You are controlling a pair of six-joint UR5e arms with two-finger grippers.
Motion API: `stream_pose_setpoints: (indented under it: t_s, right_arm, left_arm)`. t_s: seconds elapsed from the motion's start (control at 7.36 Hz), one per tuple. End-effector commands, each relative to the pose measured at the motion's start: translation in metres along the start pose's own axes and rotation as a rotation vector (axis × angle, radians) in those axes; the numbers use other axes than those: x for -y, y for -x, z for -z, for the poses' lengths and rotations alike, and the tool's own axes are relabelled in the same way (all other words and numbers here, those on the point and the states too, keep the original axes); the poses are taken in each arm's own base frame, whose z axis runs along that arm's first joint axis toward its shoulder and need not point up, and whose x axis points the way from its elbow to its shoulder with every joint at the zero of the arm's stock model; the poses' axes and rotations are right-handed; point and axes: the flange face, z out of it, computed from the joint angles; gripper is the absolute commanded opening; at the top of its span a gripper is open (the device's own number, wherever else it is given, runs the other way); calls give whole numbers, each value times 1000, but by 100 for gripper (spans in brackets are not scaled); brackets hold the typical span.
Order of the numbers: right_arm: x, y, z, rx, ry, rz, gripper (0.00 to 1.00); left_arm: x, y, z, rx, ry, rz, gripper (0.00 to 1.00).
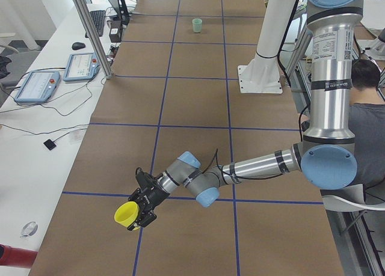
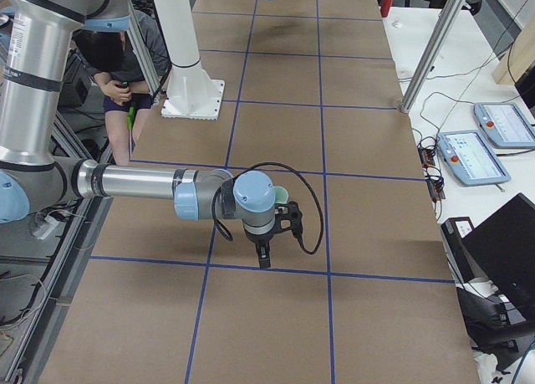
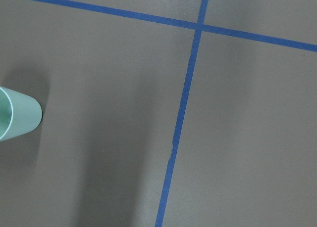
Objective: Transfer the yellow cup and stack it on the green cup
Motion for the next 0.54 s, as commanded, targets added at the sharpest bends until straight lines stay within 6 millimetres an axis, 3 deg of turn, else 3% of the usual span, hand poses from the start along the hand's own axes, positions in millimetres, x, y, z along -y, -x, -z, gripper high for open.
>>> stream_pose_setpoints:
  t_s: [0.0, 0.41]
  right_arm:
    - [0, 0, 0, 3, 0, 0, 100]
    - [5, 3, 2, 16, -8, 9, 100]
  left_arm:
    - [20, -28, 25, -208, 22, -23, 0]
    - [48, -69, 73, -520, 47, -13, 0]
